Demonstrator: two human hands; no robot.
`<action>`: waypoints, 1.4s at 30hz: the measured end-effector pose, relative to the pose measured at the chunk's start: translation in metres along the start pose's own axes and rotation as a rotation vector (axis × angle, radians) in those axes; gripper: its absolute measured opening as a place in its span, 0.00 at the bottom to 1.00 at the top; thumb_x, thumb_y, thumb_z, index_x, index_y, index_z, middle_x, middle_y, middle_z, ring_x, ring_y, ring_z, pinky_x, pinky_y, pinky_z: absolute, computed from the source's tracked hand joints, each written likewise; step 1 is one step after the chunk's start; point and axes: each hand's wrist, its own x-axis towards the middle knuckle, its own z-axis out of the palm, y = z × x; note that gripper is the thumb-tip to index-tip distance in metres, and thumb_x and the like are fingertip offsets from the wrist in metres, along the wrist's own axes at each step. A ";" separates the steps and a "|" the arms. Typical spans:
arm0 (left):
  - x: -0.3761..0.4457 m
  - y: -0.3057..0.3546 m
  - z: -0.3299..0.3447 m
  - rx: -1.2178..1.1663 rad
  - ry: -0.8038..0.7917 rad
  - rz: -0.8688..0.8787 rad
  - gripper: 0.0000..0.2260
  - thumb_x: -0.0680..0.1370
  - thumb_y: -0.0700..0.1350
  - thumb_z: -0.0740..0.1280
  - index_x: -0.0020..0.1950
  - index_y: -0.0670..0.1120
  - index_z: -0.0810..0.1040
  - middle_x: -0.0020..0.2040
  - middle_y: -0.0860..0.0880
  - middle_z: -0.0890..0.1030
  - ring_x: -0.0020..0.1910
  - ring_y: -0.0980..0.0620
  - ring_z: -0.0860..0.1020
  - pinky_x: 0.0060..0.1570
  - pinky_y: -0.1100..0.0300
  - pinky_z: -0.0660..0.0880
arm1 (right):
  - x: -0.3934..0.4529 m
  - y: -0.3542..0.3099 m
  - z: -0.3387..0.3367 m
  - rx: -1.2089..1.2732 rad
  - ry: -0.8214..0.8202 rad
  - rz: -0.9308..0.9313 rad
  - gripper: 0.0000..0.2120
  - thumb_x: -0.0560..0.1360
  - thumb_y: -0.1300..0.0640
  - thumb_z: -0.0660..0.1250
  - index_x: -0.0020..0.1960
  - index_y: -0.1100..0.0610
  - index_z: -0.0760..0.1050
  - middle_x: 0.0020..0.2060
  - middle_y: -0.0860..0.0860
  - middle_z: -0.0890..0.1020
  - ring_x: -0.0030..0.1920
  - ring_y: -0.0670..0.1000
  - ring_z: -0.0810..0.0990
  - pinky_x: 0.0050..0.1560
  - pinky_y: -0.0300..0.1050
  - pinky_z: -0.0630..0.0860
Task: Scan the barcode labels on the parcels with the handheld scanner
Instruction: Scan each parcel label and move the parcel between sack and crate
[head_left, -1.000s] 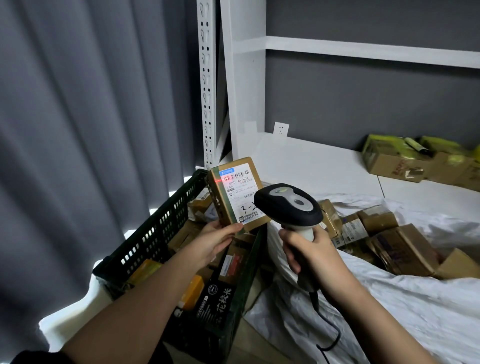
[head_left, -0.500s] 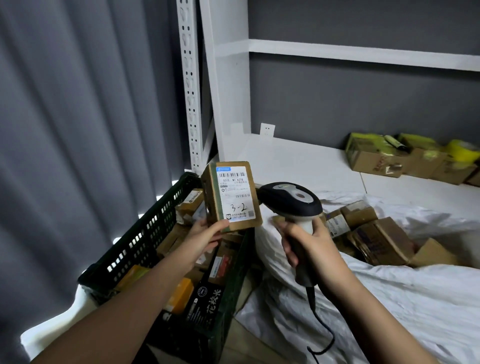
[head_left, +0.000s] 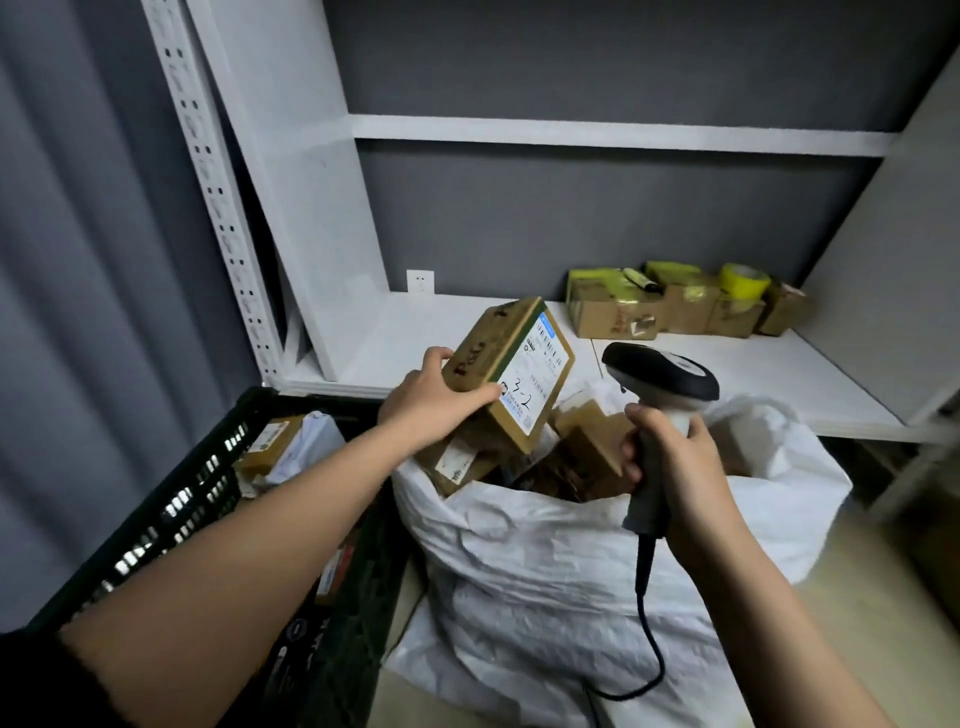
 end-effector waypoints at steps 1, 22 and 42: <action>0.005 0.009 0.009 0.049 -0.022 -0.008 0.32 0.68 0.69 0.67 0.66 0.57 0.63 0.54 0.53 0.77 0.53 0.48 0.77 0.51 0.55 0.74 | 0.002 -0.001 -0.008 0.004 0.010 -0.004 0.10 0.78 0.61 0.66 0.45 0.54 0.64 0.26 0.53 0.70 0.21 0.49 0.64 0.26 0.40 0.62; 0.035 0.012 0.078 0.418 -0.342 -0.201 0.39 0.74 0.71 0.55 0.78 0.51 0.57 0.76 0.40 0.60 0.74 0.40 0.60 0.70 0.50 0.59 | 0.014 -0.008 -0.027 0.116 0.000 0.029 0.10 0.78 0.59 0.65 0.53 0.58 0.64 0.24 0.51 0.71 0.21 0.48 0.65 0.23 0.38 0.63; 0.042 -0.207 -0.102 0.353 0.016 -0.351 0.28 0.76 0.61 0.63 0.70 0.45 0.69 0.68 0.41 0.73 0.64 0.40 0.73 0.60 0.52 0.71 | -0.006 0.091 0.156 -0.132 -0.356 0.162 0.07 0.78 0.62 0.65 0.52 0.60 0.67 0.24 0.52 0.72 0.21 0.50 0.66 0.23 0.40 0.63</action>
